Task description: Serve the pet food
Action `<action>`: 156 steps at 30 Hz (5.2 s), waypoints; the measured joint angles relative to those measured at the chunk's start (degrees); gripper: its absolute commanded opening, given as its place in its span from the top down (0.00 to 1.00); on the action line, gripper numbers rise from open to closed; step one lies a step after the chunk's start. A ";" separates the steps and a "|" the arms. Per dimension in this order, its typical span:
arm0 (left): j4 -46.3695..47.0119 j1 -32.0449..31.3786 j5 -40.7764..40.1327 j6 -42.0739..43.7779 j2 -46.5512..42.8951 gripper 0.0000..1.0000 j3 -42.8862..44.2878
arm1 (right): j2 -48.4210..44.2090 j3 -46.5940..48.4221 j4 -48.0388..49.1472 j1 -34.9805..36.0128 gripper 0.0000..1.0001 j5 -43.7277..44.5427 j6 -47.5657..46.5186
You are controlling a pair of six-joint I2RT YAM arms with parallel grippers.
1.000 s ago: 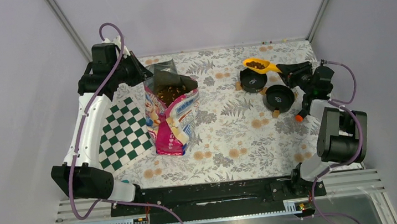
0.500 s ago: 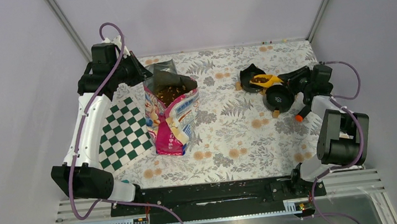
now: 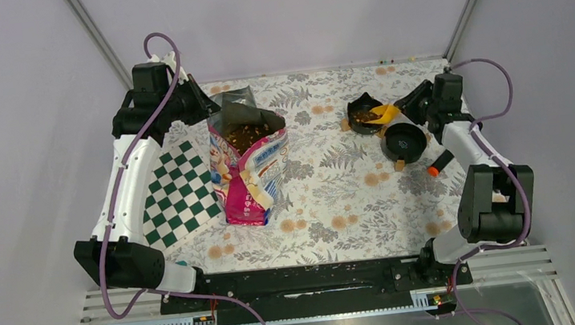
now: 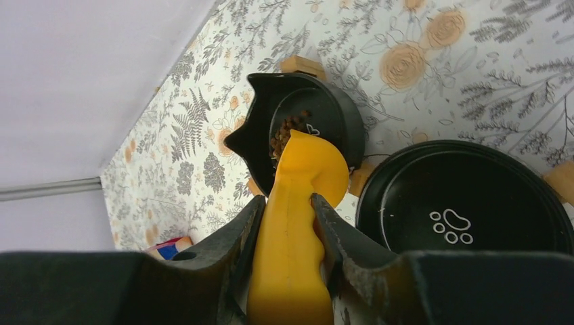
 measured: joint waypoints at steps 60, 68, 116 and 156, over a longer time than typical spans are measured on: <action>2.29 -18.82 -13.55 -3.54 2.51 1.00 2.45 | 5.99 30.67 -30.29 49.92 1.00 0.92 -23.76; 0.52 -19.04 -15.47 -2.95 3.50 1.00 4.07 | 12.66 35.47 -31.30 50.29 1.00 -2.80 -24.09; -3.54 -14.34 -15.26 0.22 5.95 1.00 9.05 | -2.82 19.15 -1.27 33.48 1.00 -25.77 12.96; -2.49 -12.04 -13.66 1.09 4.02 1.00 6.71 | -12.74 7.26 7.98 30.58 1.00 -17.59 7.34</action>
